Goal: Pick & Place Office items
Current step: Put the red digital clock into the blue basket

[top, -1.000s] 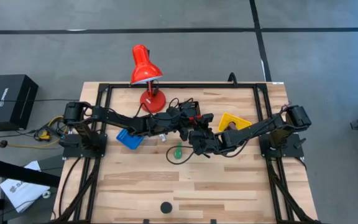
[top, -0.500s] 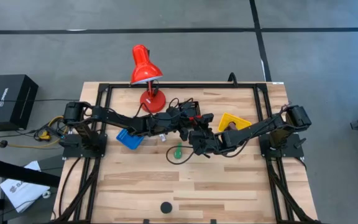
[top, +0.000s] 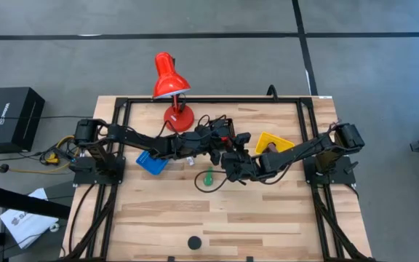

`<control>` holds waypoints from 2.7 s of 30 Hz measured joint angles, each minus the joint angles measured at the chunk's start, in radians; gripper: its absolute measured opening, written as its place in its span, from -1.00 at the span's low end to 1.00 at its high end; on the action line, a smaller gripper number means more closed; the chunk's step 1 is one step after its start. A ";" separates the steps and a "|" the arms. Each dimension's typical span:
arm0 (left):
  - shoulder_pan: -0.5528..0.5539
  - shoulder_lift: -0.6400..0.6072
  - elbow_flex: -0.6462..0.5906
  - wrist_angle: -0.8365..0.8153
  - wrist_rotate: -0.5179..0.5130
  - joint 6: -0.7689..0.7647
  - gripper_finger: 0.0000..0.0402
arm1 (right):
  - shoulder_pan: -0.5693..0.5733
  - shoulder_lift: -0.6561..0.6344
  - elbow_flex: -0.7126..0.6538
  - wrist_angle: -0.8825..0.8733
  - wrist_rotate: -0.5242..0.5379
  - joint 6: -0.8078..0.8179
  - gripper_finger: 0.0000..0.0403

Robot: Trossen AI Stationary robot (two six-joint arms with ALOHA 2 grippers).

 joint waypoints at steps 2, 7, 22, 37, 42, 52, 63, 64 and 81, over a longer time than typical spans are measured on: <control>0.000 0.000 0.000 0.000 0.000 -0.001 -0.65 | 0.000 0.000 0.000 0.000 0.000 0.000 0.19; 0.007 0.000 0.000 -0.009 0.000 0.002 -0.65 | 0.002 0.000 0.000 -0.003 0.002 0.000 0.19; 0.053 -0.004 -0.001 -0.133 0.000 0.023 -0.65 | 0.015 0.000 0.000 -0.046 0.003 0.033 0.19; -0.006 -0.351 -0.003 -0.797 -0.101 -0.046 -0.64 | 0.012 0.000 0.000 -0.163 -0.026 0.171 0.19; -0.053 -0.464 -0.080 -0.885 -0.111 -0.136 -0.64 | 0.012 0.000 0.000 -0.137 -0.096 0.187 0.19; -0.103 -0.721 -0.337 -1.027 -0.120 -0.363 -0.64 | 0.010 0.003 0.000 -0.101 -0.226 0.183 0.19; -0.112 -0.928 -0.575 -1.015 -0.162 -0.532 -0.64 | 0.000 0.004 0.000 -0.070 -0.239 0.175 0.19; -0.114 -0.935 -0.591 -1.018 -0.163 -0.551 -0.64 | 0.000 0.004 0.000 -0.070 -0.243 0.174 0.19; -0.114 -0.946 -0.657 -0.967 -0.162 -0.587 -0.59 | -0.008 0.004 0.000 -0.055 -0.249 0.174 0.19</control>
